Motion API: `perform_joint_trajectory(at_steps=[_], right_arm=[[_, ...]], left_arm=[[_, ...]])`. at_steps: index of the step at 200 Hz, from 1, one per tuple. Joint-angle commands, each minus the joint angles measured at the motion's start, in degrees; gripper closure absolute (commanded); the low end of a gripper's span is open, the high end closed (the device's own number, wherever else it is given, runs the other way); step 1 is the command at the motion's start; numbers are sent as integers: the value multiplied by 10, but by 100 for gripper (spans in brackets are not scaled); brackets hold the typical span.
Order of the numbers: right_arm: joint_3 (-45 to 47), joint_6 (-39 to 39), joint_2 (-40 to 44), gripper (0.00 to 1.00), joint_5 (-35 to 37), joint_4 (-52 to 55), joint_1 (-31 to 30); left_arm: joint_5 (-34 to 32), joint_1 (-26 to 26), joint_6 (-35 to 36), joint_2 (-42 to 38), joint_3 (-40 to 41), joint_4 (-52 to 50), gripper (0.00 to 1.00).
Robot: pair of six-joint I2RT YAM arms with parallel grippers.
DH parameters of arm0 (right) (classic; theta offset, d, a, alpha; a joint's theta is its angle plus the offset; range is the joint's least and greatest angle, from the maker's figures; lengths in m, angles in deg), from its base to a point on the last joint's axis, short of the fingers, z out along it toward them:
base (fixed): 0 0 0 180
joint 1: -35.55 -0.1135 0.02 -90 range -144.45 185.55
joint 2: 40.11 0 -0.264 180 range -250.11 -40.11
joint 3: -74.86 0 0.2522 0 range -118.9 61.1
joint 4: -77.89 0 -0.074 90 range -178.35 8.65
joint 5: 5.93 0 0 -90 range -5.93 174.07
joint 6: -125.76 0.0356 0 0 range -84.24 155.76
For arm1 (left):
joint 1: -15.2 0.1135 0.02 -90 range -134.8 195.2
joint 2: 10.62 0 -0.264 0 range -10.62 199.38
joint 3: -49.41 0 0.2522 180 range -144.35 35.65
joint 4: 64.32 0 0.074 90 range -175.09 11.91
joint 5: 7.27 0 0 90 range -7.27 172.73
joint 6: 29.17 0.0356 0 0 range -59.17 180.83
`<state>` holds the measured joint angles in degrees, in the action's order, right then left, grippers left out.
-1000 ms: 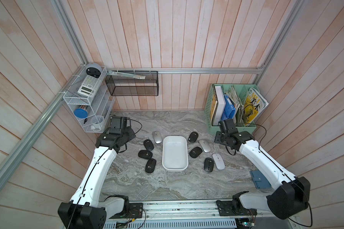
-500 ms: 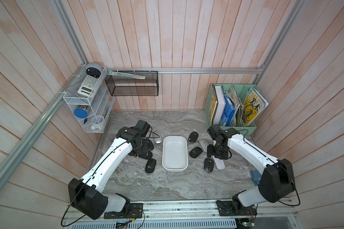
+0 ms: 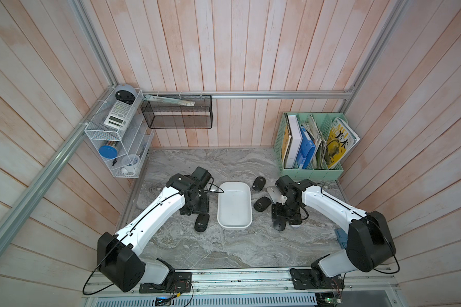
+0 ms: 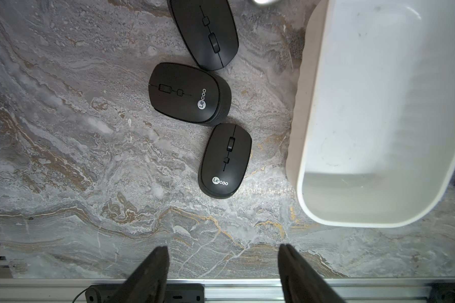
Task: Put the mouse in the storage box
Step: Pick up the mouse from the center of the board.
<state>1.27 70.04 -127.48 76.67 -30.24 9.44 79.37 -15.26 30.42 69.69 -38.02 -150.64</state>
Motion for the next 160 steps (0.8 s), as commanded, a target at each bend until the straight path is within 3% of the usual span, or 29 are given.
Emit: perform_joint_trajectory(at_steps=[1, 91, 116, 160], right_arm=[[6, 3, -20, 16, 13, -20, -3], [18, 24, -37, 12, 43, -35, -3], [29, 26, -41, 10, 34, -54, -3], [44, 36, -39, 8, 22, -90, -2]], left_arm=[[22, -2, -3, 0, 11, 30, 28], [225, -27, -32, -22, 62, 183, 23], [237, -61, -51, -6, 47, 208, 21], [262, -76, -83, 9, 59, 257, 20]])
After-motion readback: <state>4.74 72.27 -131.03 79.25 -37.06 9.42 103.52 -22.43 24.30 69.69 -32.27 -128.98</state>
